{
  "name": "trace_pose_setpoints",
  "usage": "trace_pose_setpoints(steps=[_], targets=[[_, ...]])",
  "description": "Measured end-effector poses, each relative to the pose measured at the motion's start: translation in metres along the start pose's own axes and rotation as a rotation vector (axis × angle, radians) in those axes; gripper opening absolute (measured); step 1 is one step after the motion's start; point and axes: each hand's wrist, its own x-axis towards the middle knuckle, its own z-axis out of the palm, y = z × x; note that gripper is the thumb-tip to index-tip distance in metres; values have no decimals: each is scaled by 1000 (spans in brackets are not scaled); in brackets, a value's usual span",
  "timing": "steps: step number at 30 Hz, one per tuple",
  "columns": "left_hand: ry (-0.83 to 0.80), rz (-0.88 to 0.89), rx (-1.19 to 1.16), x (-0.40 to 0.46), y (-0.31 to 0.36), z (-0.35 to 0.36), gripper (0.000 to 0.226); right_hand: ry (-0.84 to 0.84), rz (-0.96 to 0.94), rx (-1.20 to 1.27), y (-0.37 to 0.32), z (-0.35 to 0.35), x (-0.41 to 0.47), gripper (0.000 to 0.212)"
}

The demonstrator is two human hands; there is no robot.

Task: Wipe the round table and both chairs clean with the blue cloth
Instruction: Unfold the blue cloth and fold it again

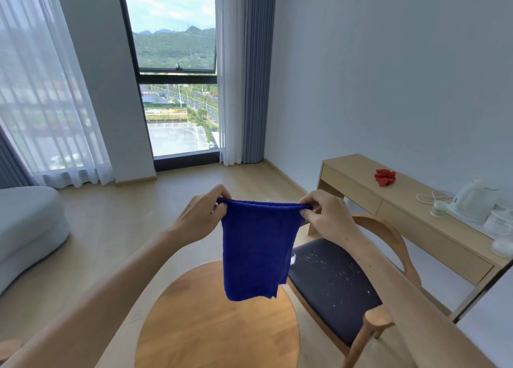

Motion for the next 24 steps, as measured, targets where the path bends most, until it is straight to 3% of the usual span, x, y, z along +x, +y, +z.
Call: trace_pose_setpoints(steps=[4, 9, 13, 16, 20, 22, 24], targets=[[24, 69, -25, 0, 7, 0, 24, -50, 26, -22, 4, -3, -1, 10], [-18, 141, -33, 5, 26, 2, 29, -208, 77, -106, 7, -6, -2, 26], [-102, 147, -92, 9, 47, 15, 21, -317, -32, 85, -23, 6, 2, 45], [-135, 106, -202, 8, 54, 19, 24, -387, -41, 153, -39, 19, 4, 36], [-135, -25, -337, 2, 47, 15, 16, -330, -62, 181, -44, 22, 3, 19], [-211, -99, -499, -3, 40, 17, 7, -306, -107, 181, -49, 21, 3, 15], [-317, -144, -685, -13, 33, 22, 15, -282, -149, 167, -54, 17, 3, 14]])
